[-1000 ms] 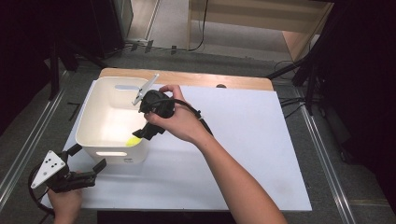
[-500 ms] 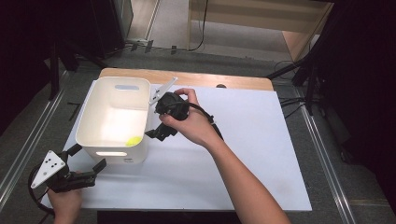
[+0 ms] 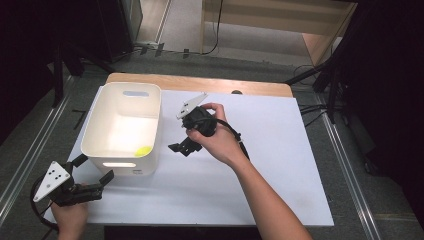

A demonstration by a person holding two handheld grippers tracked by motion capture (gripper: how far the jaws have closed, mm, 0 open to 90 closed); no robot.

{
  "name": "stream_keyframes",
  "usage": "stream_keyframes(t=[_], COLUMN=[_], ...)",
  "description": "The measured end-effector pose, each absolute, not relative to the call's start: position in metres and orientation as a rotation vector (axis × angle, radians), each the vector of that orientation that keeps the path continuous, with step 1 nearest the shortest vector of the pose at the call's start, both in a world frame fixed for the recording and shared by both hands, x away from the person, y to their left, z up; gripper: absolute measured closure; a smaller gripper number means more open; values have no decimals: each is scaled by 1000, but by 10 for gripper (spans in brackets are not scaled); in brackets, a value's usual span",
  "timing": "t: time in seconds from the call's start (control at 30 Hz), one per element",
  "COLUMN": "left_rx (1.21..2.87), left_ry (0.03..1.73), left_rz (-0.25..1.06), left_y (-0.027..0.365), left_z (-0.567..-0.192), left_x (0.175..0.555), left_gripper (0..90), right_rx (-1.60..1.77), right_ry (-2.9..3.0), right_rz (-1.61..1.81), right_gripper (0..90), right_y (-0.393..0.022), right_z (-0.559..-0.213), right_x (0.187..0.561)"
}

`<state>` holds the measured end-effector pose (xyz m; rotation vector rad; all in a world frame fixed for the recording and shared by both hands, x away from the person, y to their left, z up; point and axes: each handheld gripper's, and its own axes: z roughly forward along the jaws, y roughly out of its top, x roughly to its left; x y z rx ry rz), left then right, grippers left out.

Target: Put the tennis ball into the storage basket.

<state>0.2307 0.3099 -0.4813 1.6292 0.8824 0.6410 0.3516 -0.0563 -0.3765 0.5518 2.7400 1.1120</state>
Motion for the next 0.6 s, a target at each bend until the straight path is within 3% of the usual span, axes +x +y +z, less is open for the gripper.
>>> stream_keyframes(t=[0.6], left_rx=[1631], left_ry=[883], left_rz=[641], left_y=[309], left_z=[-481], left_x=[231], left_gripper=[0], right_rx=[687], right_ry=[2640], right_rz=[1172], right_gripper=[0], right_y=[-102], right_z=[-401], right_x=[341])
